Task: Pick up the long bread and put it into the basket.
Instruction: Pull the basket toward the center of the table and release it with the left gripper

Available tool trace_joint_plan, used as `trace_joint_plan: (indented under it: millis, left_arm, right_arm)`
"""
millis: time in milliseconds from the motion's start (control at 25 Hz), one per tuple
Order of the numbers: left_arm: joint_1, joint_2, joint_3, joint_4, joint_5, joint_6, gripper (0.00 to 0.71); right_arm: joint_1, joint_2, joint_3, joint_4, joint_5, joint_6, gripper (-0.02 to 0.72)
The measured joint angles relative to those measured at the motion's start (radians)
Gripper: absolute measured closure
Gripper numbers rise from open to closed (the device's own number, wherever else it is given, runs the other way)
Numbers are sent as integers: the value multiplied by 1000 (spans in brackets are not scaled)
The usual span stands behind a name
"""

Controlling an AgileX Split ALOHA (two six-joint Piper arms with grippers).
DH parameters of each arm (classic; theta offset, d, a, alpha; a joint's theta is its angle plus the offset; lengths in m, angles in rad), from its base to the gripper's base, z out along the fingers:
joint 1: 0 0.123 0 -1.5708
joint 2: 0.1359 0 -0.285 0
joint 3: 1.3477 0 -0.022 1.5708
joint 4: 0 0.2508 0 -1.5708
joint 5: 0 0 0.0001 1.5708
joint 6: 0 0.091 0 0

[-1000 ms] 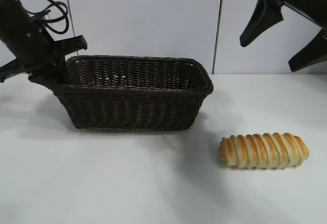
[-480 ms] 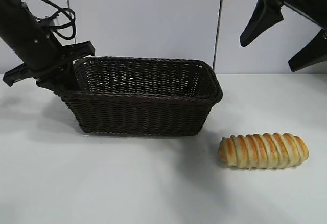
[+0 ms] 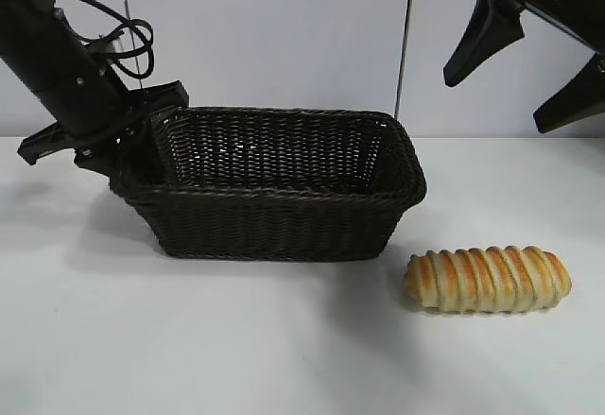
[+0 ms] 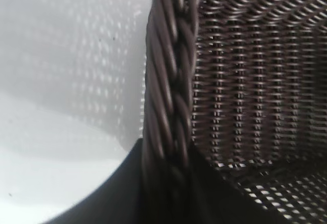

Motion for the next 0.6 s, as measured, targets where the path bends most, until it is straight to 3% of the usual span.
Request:
trace_joint_plan:
  millis: [600]
  left_arm:
    - [0,0,-287,194,275,-45,16]
  right_arm:
    - [0,0,0,0,6,0,9]
